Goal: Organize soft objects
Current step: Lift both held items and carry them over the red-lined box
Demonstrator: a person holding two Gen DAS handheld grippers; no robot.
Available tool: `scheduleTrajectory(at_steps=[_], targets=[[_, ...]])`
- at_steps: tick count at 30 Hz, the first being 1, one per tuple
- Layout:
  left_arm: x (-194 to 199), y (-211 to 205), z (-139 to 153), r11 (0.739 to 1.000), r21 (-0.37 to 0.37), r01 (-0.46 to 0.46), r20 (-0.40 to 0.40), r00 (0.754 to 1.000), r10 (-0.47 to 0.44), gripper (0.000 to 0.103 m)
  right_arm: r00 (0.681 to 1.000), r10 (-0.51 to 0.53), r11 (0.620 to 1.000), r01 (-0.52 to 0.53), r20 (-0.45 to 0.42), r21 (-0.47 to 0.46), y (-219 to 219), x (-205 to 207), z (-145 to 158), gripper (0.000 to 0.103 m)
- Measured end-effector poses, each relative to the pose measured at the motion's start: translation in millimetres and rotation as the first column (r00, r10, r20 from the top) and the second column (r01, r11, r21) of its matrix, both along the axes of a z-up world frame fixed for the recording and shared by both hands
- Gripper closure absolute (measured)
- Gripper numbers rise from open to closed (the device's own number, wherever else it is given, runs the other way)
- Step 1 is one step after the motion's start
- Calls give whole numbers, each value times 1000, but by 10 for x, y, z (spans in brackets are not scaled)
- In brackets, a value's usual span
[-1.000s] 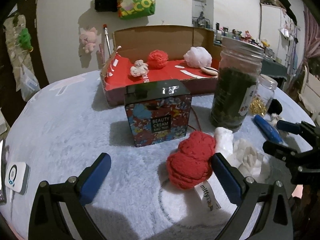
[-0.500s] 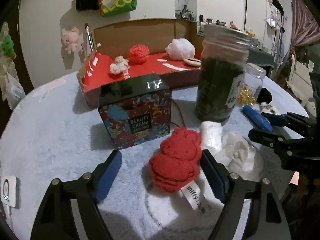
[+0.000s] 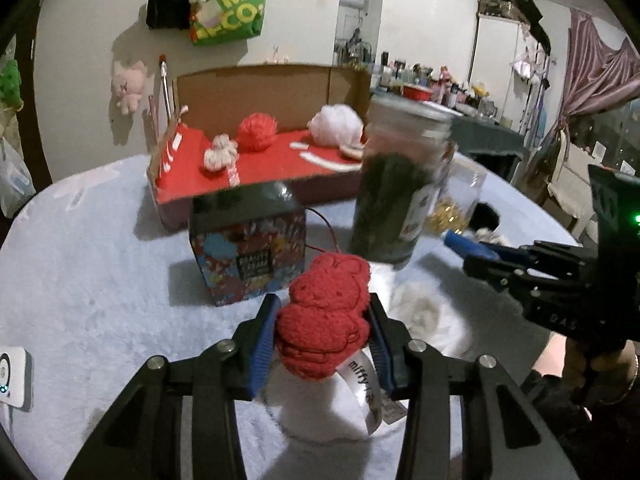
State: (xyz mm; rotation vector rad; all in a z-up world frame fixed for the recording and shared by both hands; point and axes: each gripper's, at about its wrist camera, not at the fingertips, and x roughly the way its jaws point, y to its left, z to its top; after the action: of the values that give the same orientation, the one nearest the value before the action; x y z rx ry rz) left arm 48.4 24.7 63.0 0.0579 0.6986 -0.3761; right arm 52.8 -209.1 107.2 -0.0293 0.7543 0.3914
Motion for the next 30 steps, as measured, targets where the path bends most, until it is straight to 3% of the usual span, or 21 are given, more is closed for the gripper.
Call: scheduleTrajectory(at_steps=[4, 16, 30], targets=[[-34, -60, 105, 1000, -17, 23, 30, 999, -22, 58, 1000, 20, 1000, -20, 14, 22, 6, -11, 101, 80], [51, -209, 56, 999, -26, 38, 3, 999, -38, 58, 999, 38, 999, -38, 4, 38, 7, 48, 156, 80], [-25, 224, 83, 998, -37, -46, -6, 999, 46, 58, 998, 39, 994, -33, -49, 103, -256, 85, 162, 80]])
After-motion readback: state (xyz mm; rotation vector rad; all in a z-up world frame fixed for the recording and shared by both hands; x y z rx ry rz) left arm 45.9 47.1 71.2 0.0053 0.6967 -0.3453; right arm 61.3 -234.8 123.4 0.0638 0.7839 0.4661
